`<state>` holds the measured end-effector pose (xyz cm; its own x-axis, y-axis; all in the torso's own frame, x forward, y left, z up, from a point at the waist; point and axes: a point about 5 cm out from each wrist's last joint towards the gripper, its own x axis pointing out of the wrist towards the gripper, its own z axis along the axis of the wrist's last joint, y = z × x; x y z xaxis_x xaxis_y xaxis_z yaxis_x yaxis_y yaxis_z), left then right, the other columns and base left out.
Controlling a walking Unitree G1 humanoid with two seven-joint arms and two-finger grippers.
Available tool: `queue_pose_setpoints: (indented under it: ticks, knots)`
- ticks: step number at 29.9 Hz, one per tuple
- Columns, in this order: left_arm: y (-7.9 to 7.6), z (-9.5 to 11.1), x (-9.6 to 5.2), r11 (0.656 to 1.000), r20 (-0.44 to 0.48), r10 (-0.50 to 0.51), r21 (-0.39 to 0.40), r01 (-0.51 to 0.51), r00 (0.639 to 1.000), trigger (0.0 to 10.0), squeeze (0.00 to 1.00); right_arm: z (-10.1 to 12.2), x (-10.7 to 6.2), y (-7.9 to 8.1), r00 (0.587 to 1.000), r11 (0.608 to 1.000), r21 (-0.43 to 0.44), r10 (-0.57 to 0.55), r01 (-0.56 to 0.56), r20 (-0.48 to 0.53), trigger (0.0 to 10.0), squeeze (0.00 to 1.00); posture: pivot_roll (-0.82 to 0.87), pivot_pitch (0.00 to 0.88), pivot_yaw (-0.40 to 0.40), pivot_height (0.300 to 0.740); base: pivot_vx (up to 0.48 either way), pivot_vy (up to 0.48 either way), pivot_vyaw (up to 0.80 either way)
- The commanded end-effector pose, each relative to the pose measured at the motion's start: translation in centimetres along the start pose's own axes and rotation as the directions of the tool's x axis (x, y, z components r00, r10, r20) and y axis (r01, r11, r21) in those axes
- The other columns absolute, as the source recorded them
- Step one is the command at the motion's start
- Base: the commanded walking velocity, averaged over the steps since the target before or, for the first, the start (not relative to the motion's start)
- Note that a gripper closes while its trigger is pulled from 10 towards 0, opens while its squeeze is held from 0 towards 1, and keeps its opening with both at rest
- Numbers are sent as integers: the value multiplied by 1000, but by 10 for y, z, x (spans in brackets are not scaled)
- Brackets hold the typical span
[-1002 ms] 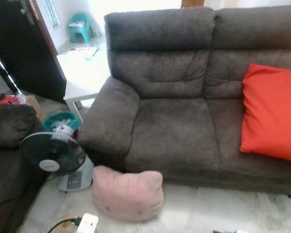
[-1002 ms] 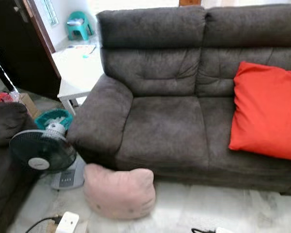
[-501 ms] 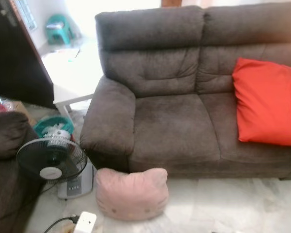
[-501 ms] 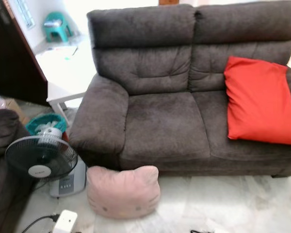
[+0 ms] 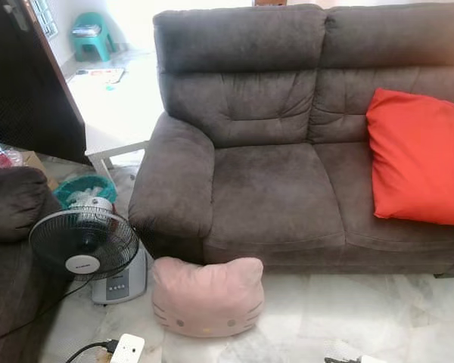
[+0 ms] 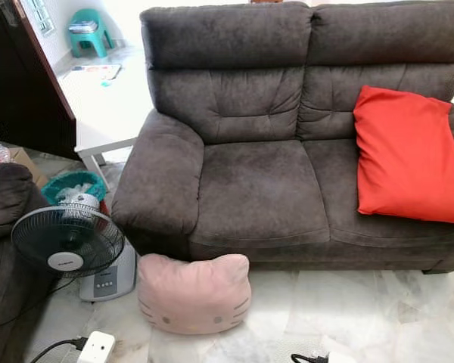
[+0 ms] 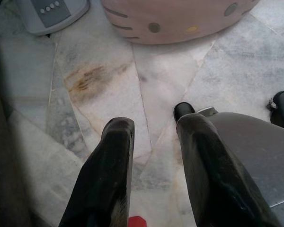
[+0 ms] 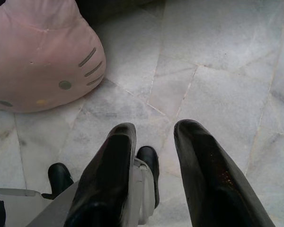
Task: Move the pillow to the sofa from floor
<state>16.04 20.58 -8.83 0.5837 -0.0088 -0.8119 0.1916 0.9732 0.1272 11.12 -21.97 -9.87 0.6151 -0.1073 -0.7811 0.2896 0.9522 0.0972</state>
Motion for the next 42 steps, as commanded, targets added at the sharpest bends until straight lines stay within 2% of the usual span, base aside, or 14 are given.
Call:
queue_pose_setpoints:
  ticks: [1,12,19,28,33,36,42]
  knots:
    - [0,-5,-1,1000,-13,-2,0,2,1000,10000,0,-1,0,-1,1000,1000,-4,1,-2,-5,10000,0,1,0,24,738,0,0,0]
    - [1,-9,-2,1000,-24,-1,-21,0,1000,10000,0,0,0,-2,1000,1000,-6,3,-3,-8,10000,0,-2,0,21,738,0,0,0]
    - [-1,-8,-2,1000,-31,-3,-13,2,1000,10000,0,-1,0,-2,1000,1000,-5,5,-5,-11,10000,0,-2,0,21,738,0,391,0]
    - [-17,1,3,1000,-21,-19,-4,19,1000,10000,0,-1,0,-1,1000,1000,-3,9,-9,-12,10000,0,-2,0,24,738,0,424,0]
    - [-19,2,3,1000,-19,-20,-3,20,1000,10000,0,-1,0,-1,1000,1000,-4,10,-10,-13,10000,0,-1,0,24,738,0,406,0]
    - [-19,3,3,1000,-9,-23,-1,23,1000,10000,0,-1,0,-1,1000,1000,-4,11,-11,-13,10000,0,-1,0,24,738,0,111,0]
    - [-8,0,1,1000,-3,-12,-14,12,1000,10000,0,-1,0,-1,1000,1000,-5,13,-13,-13,10000,0,-3,0,23,738,0,0,0]
